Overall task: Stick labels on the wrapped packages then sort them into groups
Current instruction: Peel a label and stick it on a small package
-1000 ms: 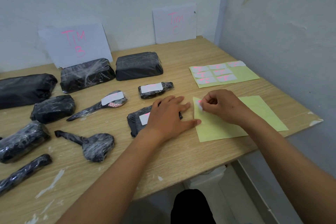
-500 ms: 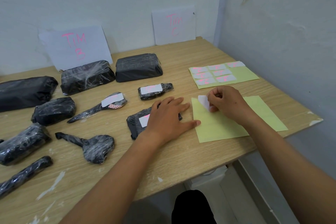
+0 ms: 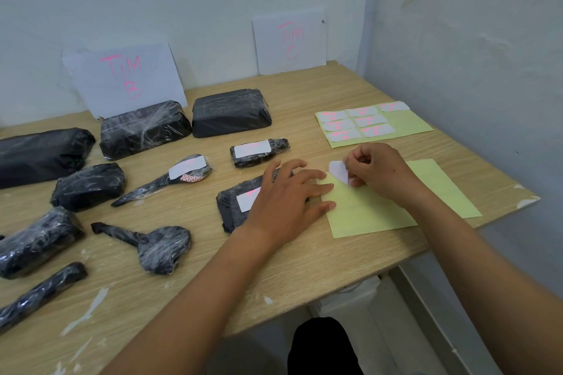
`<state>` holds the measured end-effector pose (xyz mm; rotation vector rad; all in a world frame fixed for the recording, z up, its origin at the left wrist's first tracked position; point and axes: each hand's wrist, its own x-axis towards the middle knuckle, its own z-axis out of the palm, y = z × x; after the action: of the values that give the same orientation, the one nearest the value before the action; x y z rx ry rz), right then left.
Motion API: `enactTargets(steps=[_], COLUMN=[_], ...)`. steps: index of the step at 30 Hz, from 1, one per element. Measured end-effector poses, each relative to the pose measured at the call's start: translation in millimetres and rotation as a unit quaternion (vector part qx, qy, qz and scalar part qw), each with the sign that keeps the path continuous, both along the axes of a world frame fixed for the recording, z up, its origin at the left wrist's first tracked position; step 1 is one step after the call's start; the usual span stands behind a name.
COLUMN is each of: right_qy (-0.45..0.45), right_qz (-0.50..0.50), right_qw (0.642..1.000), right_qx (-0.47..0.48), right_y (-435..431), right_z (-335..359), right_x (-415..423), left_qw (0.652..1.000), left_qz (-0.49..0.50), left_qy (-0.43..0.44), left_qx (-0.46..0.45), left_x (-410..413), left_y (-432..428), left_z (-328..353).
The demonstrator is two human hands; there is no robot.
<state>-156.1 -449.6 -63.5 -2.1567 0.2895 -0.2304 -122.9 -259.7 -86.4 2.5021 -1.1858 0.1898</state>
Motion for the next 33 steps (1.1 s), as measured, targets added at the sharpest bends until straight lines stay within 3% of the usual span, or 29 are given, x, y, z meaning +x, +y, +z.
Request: enactTargets(steps=[3, 8, 14, 18, 23, 26, 29, 33], right_qy=[-0.007, -0.02, -0.095, -0.124, -0.165, -0.162, -0.169, -0.202], right_qz=[-0.005, -0.049, -0.111, -0.121, -0.126, -0.118, -0.097, -0.041], right_qw=[0.999, 0.975, 0.901, 0.871, 0.869, 0.923, 0.965, 0.978], right_qx=[0.044, 0.215, 0.408, 0.459, 0.45, 0.329, 0.173, 0.022], right_y=[-3, -14, -12, -12, -7, -4, 9, 36], right_z=[-1, -6, -6, -5, 7, 13, 14, 13], right_x=[0, -3, -5, -5, -7, -8, -8, -6], left_qw=[1.0, 0.999, 0.997, 0.997, 0.995, 0.996, 0.995, 0.952], left_qz=[0.008, 0.017, 0.021, 0.023, 0.03, 0.034, 0.058, 0.1], left_qy=[0.018, 0.04, 0.063, 0.059, 0.061, 0.051, 0.059, 0.167], left_qx=[0.019, 0.017, 0.025, 0.05, 0.073, 0.061, -0.056, -0.235], left_x=[-1, -1, -2, -1, 0, 0, 0, -2], left_y=[0, 0, -2, -6, -11, -12, -10, -6], left_z=[2, 4, 10, 18, 25, 27, 25, 29])
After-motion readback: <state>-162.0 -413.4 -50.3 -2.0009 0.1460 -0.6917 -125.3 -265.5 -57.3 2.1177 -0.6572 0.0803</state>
